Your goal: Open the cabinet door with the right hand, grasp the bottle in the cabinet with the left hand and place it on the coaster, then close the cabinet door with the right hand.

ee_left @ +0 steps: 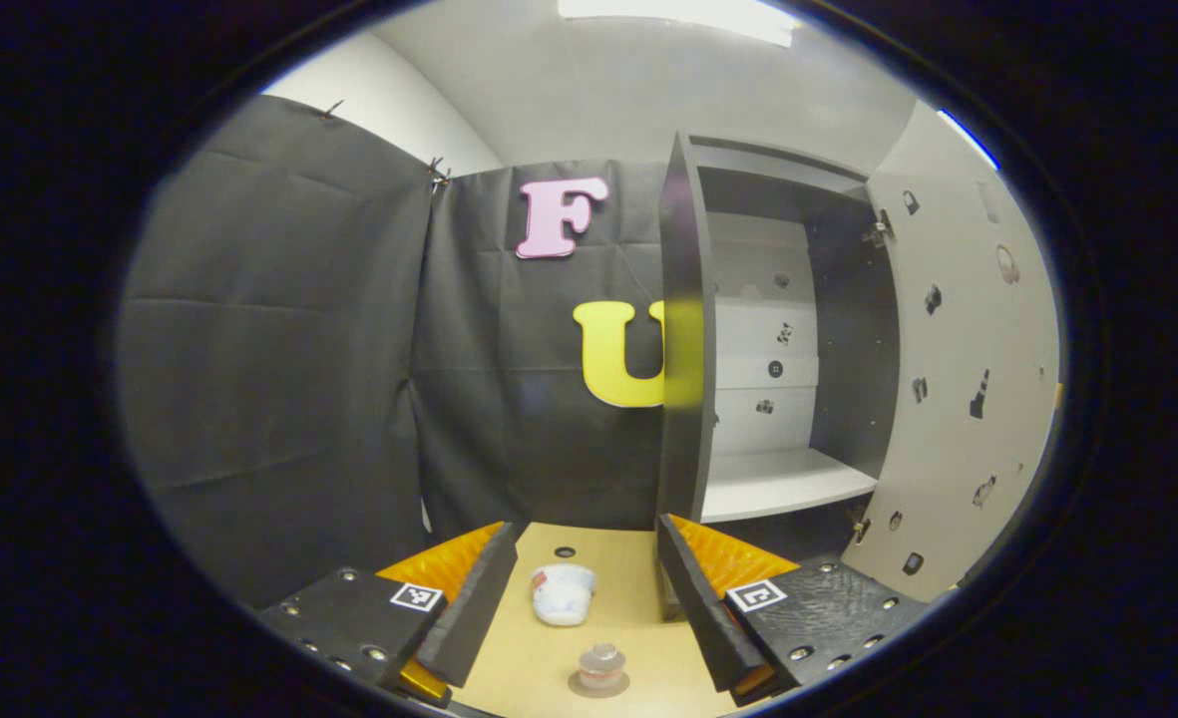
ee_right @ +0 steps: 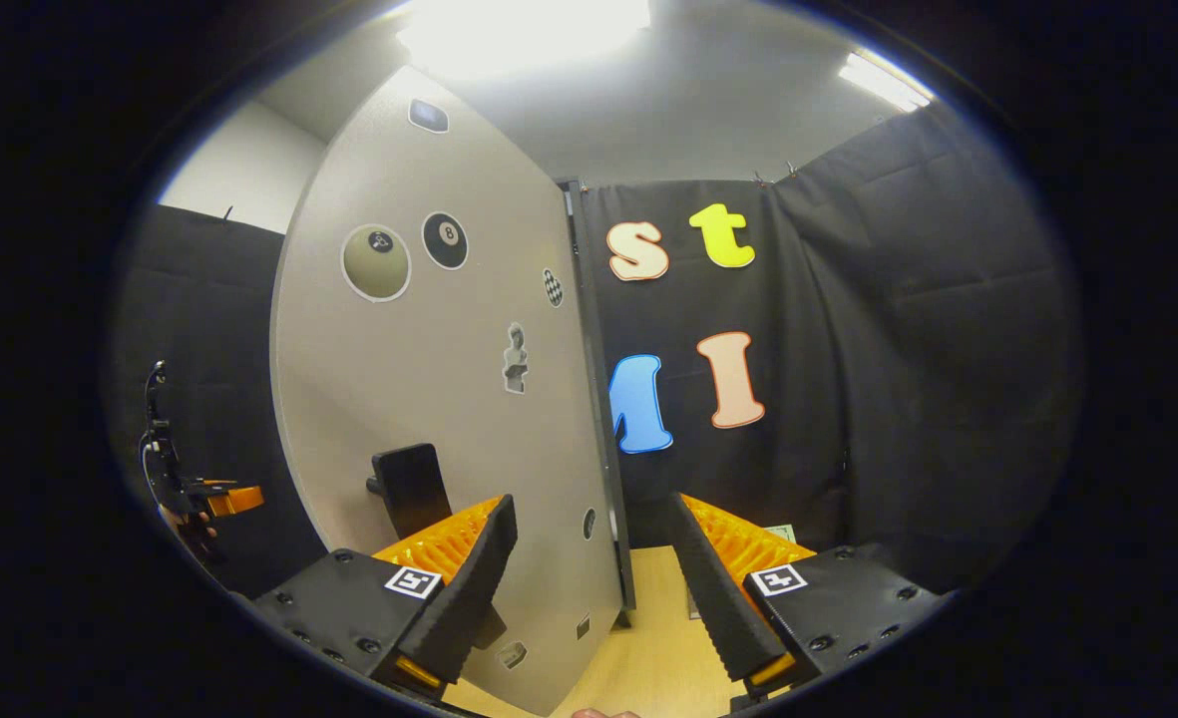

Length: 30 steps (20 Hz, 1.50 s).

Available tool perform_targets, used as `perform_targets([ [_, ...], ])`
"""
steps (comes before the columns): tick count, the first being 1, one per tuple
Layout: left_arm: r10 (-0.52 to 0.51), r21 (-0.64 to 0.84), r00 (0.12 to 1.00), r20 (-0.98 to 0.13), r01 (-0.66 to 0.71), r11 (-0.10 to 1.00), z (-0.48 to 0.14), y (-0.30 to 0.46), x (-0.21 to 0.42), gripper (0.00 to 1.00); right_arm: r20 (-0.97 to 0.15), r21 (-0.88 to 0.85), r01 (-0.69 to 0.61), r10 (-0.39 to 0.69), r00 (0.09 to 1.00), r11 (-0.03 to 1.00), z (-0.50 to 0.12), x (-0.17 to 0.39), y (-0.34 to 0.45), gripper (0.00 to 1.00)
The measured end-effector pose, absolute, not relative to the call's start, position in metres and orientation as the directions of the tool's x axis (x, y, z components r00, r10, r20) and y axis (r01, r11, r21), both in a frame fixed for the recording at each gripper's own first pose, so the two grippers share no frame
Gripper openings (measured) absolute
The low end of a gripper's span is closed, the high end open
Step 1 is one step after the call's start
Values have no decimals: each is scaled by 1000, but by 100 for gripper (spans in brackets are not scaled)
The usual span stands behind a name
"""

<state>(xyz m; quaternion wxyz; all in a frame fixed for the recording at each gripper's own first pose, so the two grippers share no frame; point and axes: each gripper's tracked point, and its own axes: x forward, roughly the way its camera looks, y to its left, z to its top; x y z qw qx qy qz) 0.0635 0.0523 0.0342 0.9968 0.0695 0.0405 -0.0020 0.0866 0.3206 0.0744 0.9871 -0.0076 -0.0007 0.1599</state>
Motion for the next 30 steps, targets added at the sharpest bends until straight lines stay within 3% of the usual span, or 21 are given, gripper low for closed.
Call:
perform_targets([
  [4,5,120,997,-75,4,993,34,68,69,85,-4,6,-339,339,941,941,73,94,351,96],
  [5,13,114,997,-78,-4,993,34,76,70,85,-12,20,-353,353,935,935,70,95,360,92],
  [7,34,104,997,-73,-27,994,34,89,74,87,-17,43,-382,383,923,923,66,96,381,96],
  [15,58,128,996,-67,-49,991,44,133,71,85,-55,19,-519,519,853,855,59,122,477,96],
  [16,57,122,996,-72,-48,991,43,133,70,85,-58,14,-547,546,835,837,56,122,488,92],
  [18,60,115,995,-79,-50,992,39,132,67,86,-69,17,-594,594,802,804,52,116,504,97],
  [19,58,110,995,-85,-49,993,37,131,66,86,-77,15,-604,603,794,797,49,114,507,92],
  [20,53,105,995,-89,-43,994,36,128,66,88,-85,8,-603,601,795,798,45,112,507,97],
  [27,28,85,992,-122,-17,996,27,79,59,86,-131,-34,-476,468,874,879,40,129,456,97],
  [28,22,79,992,-128,-12,997,26,71,58,85,-120,-47,-452,444,888,891,45,132,444,92],
  [30,8,73,991,-134,1,997,26,46,55,87,-98,-74,-411,403,910,909,56,133,417,97],
])
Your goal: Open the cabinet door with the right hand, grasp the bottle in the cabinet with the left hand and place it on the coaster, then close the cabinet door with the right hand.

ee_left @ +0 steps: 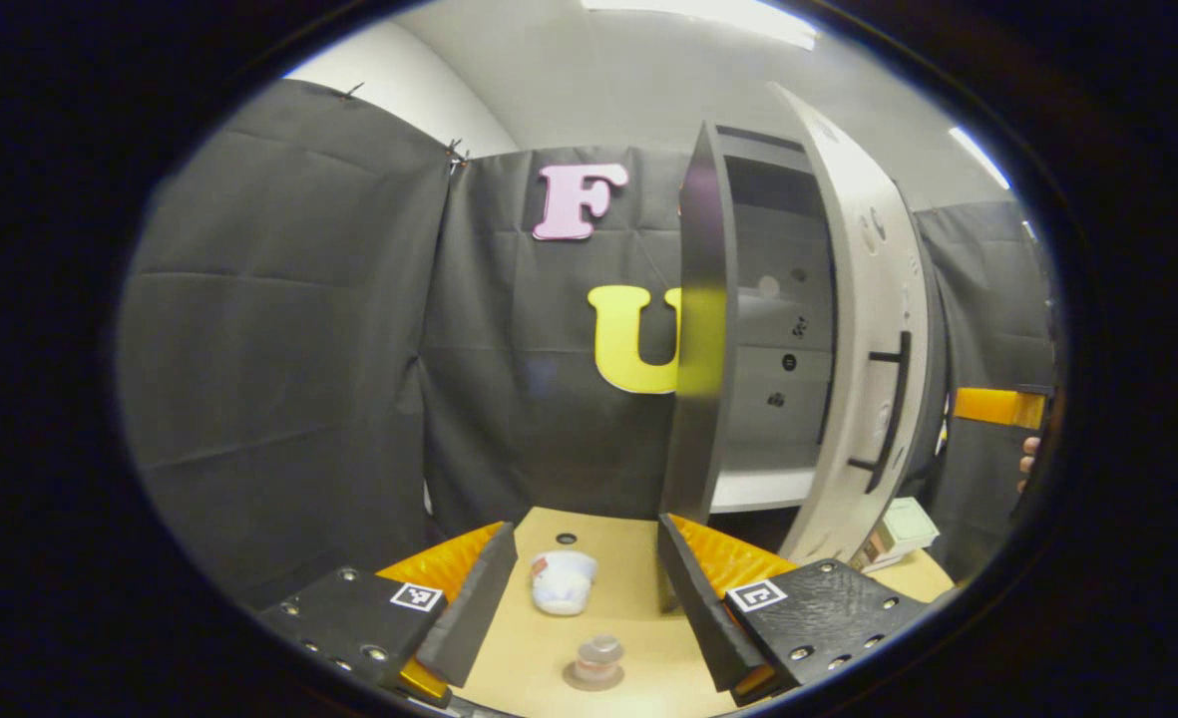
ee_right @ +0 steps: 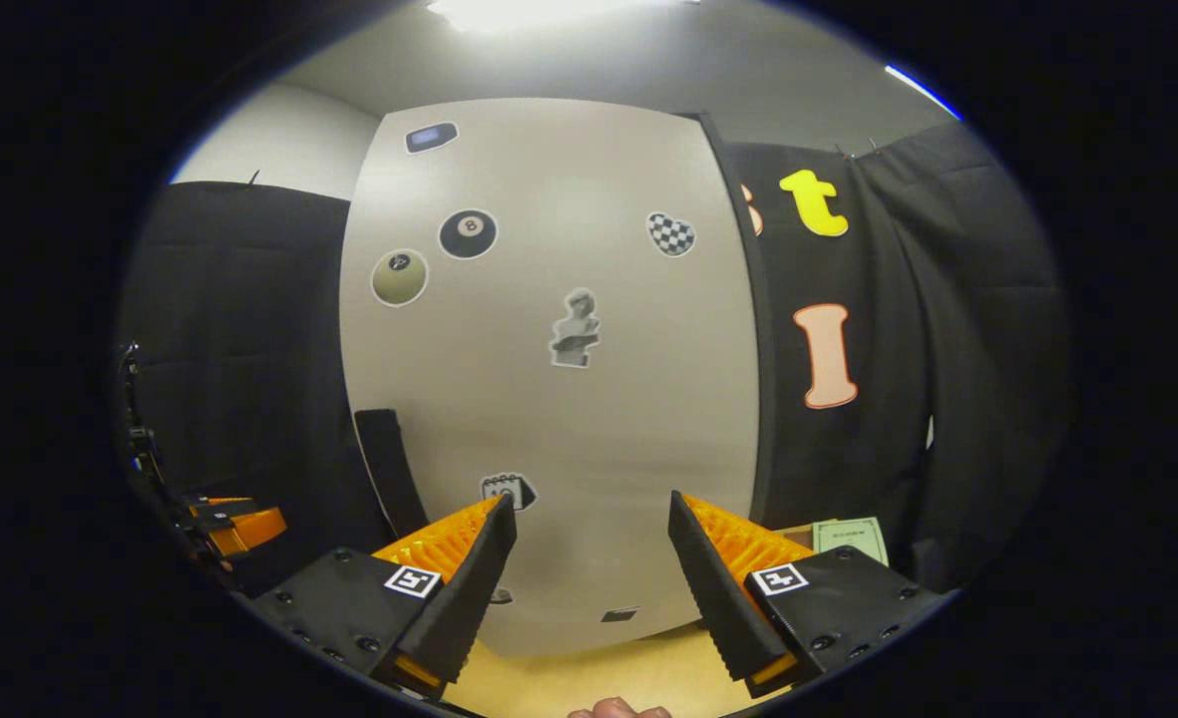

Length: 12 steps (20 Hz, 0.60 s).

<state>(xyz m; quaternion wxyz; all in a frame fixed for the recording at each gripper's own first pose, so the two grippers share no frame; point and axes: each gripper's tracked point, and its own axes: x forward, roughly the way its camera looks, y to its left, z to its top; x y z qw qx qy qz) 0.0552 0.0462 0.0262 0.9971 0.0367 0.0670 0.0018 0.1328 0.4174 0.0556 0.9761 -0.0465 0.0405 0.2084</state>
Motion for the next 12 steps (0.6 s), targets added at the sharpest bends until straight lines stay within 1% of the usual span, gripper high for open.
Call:
perform_targets([
  [3,4,100,993,-122,9,995,37,18,51,87,-78,-93,-379,373,925,921,68,132,380,97],
  [4,-2,110,993,-116,14,994,41,8,50,85,-73,-101,-352,346,936,931,71,135,365,97],
  [7,-6,145,994,-109,22,989,47,-21,44,86,-63,-162,-232,224,973,959,73,144,313,97],
  [8,-10,159,994,-108,27,987,47,-32,44,86,-60,-172,-214,206,977,962,74,144,299,92],
  [9,-8,170,994,-105,26,985,47,-40,45,86,-64,-174,-208,200,978,962,73,143,287,97],
  [11,-8,150,994,-112,25,988,39,-57,43,88,-74,-168,-202,192,979,965,68,139,262,97],
  [12,-16,121,992,-125,31,992,32,-71,43,86,-77,-163,-195,185,980,967,66,138,249,97],
])
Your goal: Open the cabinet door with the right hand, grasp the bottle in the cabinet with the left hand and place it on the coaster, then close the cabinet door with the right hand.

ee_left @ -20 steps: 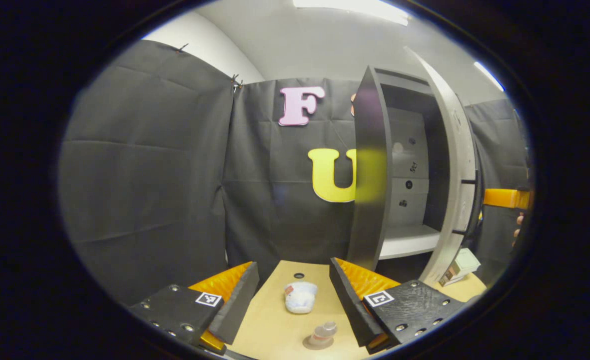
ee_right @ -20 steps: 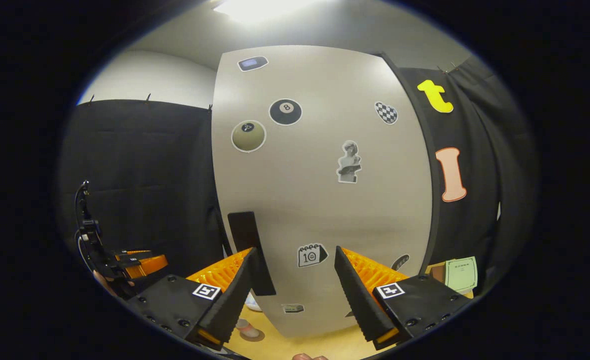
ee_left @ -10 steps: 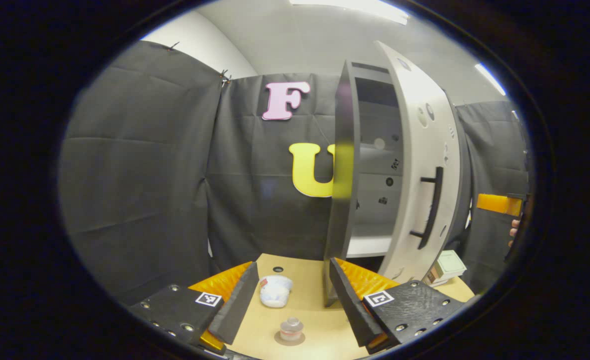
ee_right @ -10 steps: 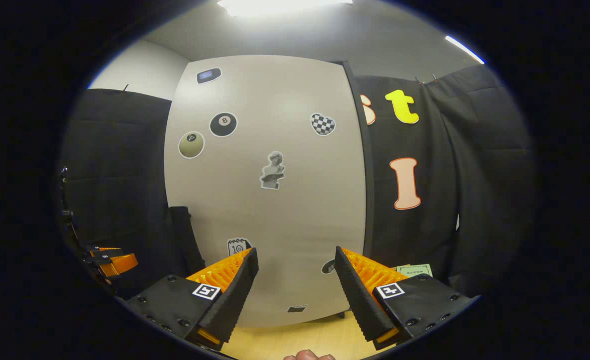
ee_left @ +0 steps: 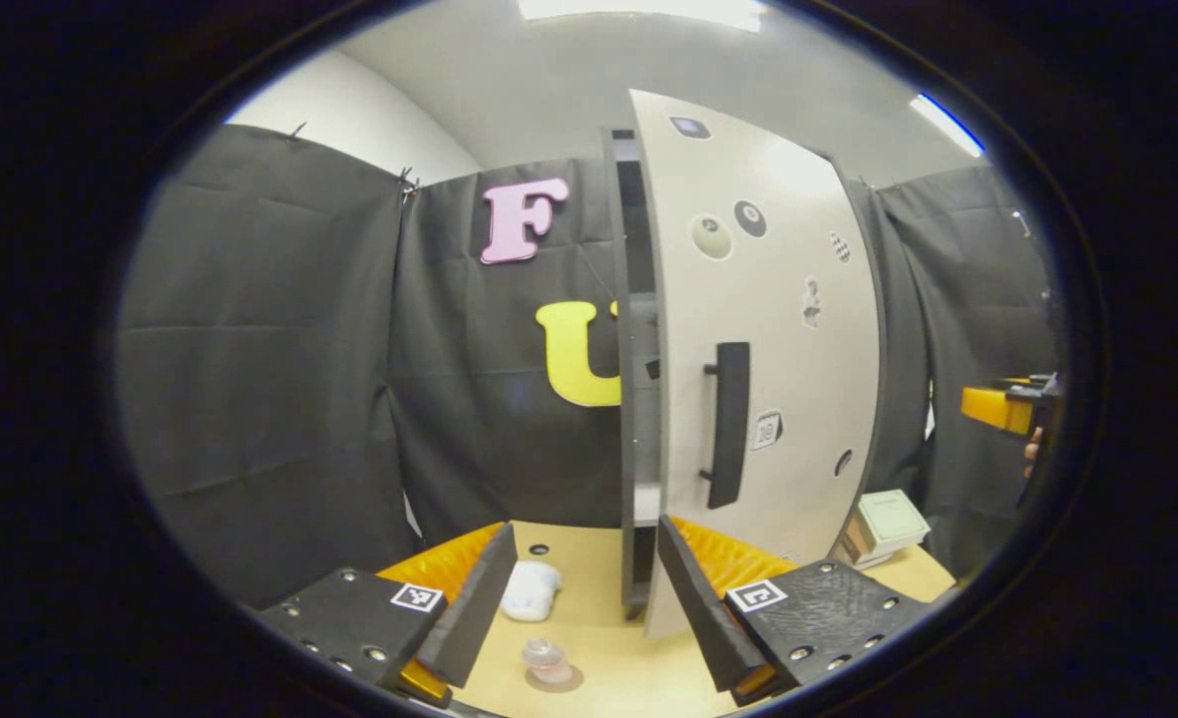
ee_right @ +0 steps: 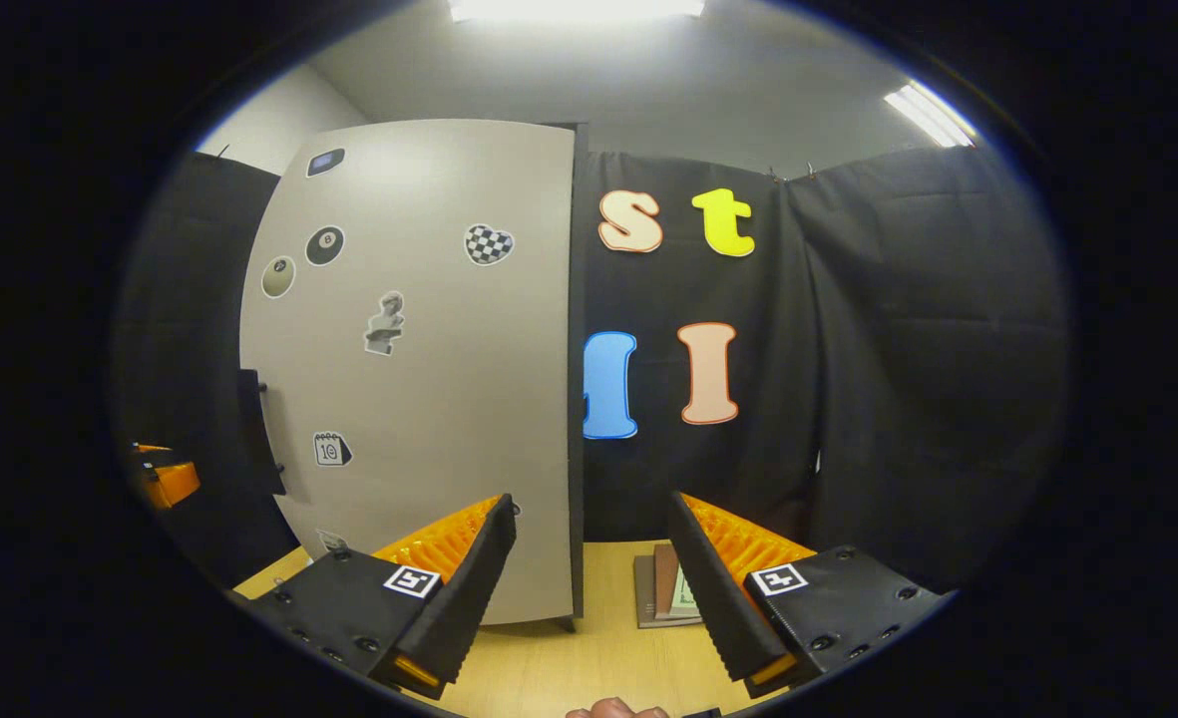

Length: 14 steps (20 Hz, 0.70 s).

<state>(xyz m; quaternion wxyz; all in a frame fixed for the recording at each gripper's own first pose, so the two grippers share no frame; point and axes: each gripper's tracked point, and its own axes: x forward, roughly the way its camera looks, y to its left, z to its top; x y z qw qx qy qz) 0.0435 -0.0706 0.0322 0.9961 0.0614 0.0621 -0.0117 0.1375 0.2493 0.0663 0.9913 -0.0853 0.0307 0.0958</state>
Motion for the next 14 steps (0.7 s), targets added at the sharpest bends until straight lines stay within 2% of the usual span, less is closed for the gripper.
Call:
perform_targets([
  [6,-43,50,989,-144,51,997,19,-122,28,86,-111,-97,-183,172,979,978,59,124,178,97],
  [9,-22,31,994,-107,26,999,25,-129,21,87,-95,-111,-190,180,979,975,57,119,156,97],
  [13,-72,-37,995,-71,70,997,31,-143,9,86,-89,-125,-200,190,978,972,52,107,144,97],
  [14,-64,-25,996,-64,63,998,34,-139,6,86,-83,-128,-197,187,979,972,51,105,141,92],
])
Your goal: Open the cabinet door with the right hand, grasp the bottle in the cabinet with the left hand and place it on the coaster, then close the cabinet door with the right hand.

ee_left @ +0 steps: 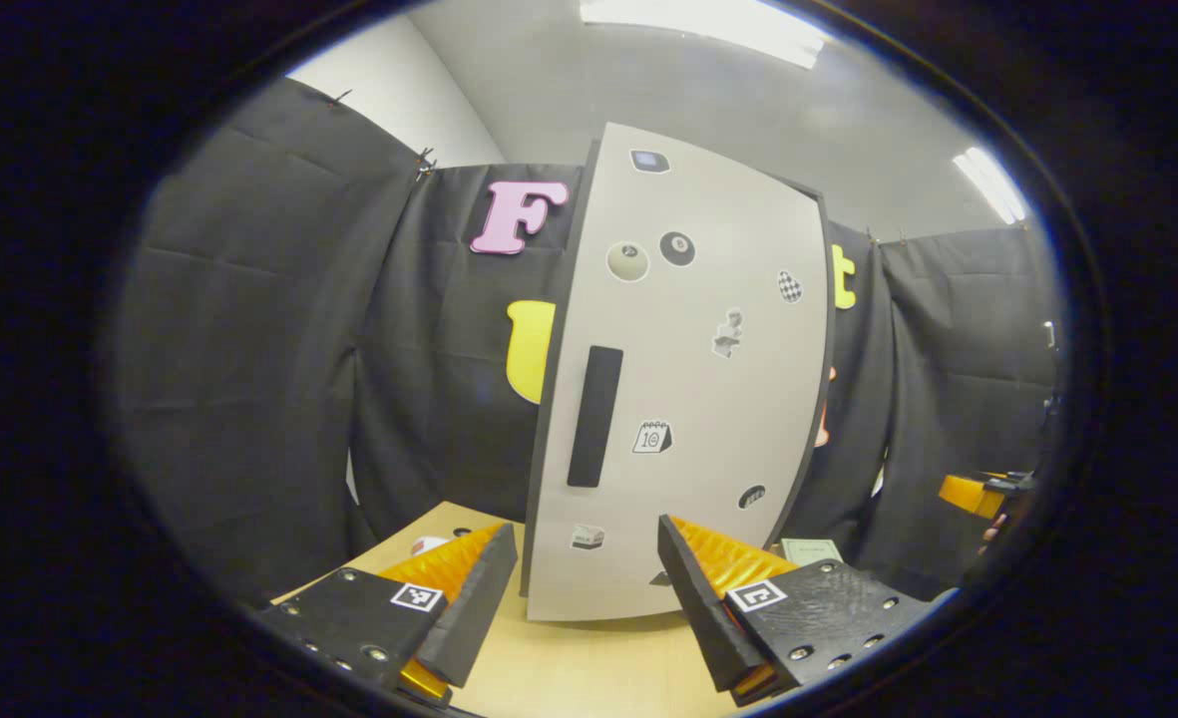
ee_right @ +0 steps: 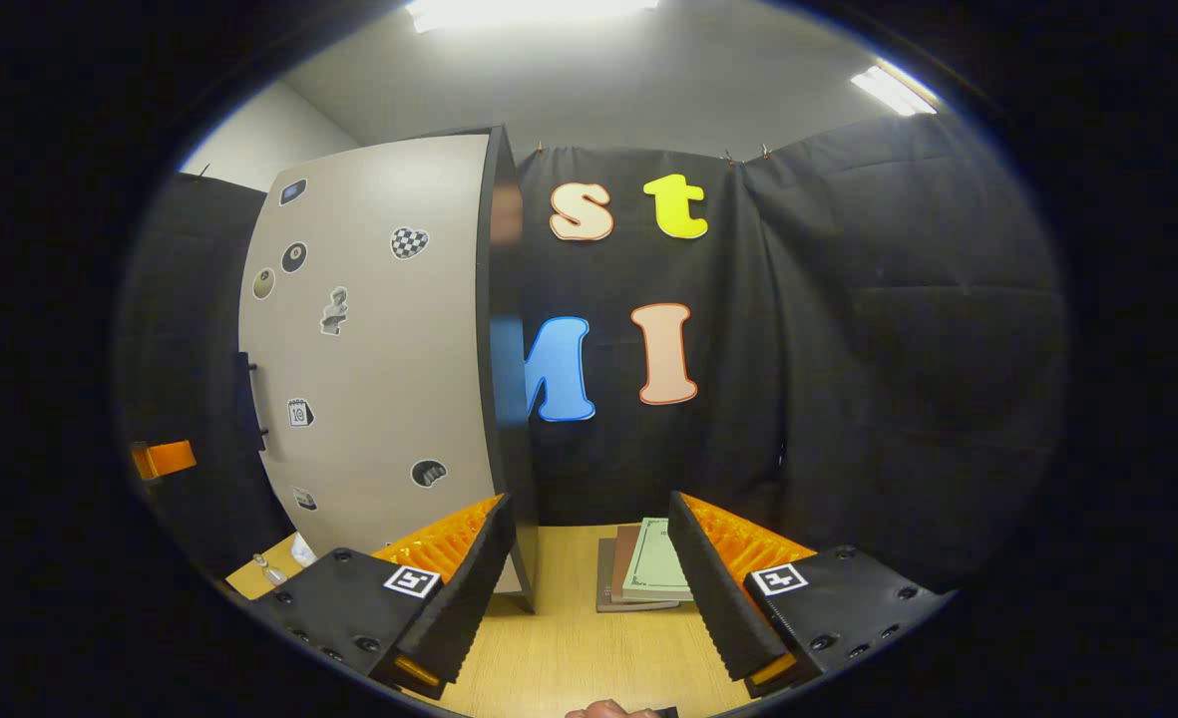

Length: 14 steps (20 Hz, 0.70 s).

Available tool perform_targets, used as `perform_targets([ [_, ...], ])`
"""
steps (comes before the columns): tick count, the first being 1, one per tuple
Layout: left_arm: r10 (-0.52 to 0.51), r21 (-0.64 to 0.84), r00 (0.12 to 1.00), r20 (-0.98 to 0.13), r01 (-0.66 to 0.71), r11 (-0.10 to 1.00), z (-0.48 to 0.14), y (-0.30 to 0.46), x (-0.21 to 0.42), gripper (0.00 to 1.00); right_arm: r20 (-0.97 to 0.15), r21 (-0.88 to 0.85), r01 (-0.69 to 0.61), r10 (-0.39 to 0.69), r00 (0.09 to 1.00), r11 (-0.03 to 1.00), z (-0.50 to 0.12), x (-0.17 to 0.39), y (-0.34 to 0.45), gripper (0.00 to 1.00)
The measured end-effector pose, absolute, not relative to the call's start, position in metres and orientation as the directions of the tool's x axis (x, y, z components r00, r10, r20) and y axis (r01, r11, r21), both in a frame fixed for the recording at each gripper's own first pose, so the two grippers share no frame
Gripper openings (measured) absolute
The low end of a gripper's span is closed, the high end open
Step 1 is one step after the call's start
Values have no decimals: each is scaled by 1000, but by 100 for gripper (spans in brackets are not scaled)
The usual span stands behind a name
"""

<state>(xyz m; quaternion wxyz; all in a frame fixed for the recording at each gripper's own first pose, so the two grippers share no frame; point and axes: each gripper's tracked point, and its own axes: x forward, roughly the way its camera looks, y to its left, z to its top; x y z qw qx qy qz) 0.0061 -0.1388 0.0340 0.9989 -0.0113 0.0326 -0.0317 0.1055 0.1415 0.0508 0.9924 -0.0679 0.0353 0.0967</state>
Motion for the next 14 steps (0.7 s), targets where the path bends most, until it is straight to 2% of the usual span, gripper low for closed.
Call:
perform_targets([
  [1,-46,-5,997,-58,45,999,37,-132,4,88,-80,-127,-201,192,978,971,50,103,142,97],
  [2,-27,9,999,-45,27,1000,39,-126,0,85,-76,-126,-217,209,975,968,46,99,145,97],
  [4,-12,6,1000,-23,12,1000,41,-123,-7,88,-66,-146,-236,229,971,961,37,97,146,97],
  [5,-19,-2,1000,-18,19,1000,39,-125,-7,85,-76,-157,-239,229,970,958,30,96,147,92],
  [6,-29,-7,999,-13,29,1000,41,-125,-9,85,-91,-159,-241,229,969,957,22,96,148,97],
  [7,-36,-6,999,-7,36,999,40,-122,-8,89,-102,-159,-246,232,967,956,15,96,150,97],
  [14,-32,36,999,36,30,999,46,-100,20,88,-105,-181,-251,235,966,951,15,91,171,97],
])
